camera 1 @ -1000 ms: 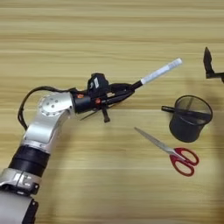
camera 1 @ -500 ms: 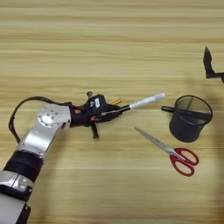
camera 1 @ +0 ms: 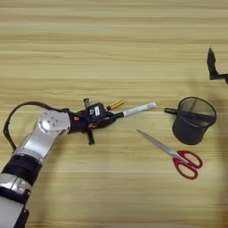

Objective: Move the objects on the table

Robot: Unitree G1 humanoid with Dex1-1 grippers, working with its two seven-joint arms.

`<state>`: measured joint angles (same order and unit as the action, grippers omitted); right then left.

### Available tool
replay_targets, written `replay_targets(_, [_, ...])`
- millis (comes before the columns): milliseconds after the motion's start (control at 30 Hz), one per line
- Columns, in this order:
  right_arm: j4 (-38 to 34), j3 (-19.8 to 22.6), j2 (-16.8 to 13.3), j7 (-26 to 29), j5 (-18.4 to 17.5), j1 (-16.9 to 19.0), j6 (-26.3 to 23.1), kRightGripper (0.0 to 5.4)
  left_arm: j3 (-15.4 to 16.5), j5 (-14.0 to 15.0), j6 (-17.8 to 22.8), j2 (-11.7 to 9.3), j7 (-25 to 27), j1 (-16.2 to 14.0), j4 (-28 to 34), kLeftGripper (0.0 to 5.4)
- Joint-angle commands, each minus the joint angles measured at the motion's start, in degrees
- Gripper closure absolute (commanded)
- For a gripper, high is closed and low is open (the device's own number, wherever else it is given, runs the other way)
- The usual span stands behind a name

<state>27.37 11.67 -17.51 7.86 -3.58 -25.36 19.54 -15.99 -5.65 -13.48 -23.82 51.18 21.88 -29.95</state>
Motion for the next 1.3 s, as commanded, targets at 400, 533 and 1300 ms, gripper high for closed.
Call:
replay_targets(400, [0.7, -0.1, -0.1, 0.0, -0.2, -1.1, 0.5, 0.00, -0.2, -1.5, -0.7, -1.0, -0.4, 1.7, -0.9, 4.80])
replay_targets(533, [0.8, -0.1, -0.2, 0.0, -0.2, -1.2, 0.5, 0.00, -0.2, -1.6, -0.8, -1.0, -0.6, 1.9, -1.0, 4.80])
replay_targets(1300, [1.3, -0.1, -0.2, 0.1, -0.2, -1.5, 0.7, 0.00, -0.1, -1.1, -1.4, -0.7, -0.3, 2.1, -0.9, 2.70])
